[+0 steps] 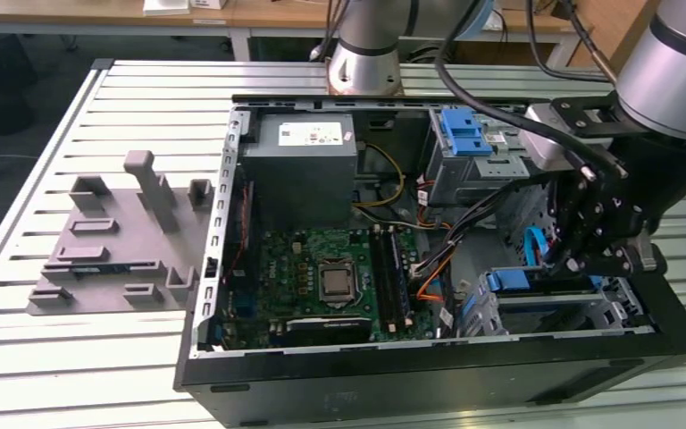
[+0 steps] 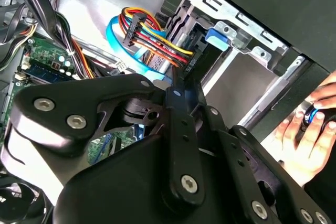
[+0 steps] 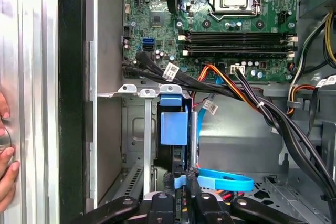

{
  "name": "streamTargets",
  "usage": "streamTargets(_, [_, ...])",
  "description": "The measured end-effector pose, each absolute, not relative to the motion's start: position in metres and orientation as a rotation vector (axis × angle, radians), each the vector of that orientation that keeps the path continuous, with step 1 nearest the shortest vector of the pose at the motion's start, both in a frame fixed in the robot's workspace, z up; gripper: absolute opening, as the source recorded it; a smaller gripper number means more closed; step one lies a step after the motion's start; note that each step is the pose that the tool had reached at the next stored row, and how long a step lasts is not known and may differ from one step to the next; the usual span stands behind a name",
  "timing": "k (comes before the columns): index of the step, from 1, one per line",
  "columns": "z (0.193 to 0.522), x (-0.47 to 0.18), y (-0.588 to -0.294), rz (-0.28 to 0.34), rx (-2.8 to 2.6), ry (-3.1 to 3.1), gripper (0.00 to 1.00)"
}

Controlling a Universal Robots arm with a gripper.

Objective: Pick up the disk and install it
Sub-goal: 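Insert the second disk wire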

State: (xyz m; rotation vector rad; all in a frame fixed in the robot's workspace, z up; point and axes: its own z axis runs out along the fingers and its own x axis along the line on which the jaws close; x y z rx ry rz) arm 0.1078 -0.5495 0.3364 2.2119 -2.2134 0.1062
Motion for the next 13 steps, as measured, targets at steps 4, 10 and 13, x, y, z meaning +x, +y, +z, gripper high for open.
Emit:
streamTargets(4, [0.3417, 0.1078, -0.5495, 0.103, 2.21, -2.212, 0.23])
streamTargets(10, [0.3468, 0.108, -0.5495, 0.095, 2.208, -2.209, 0.22])
streamTargets(13, [0.347, 0.108, -0.5495, 0.095, 2.207, -2.208, 0.11])
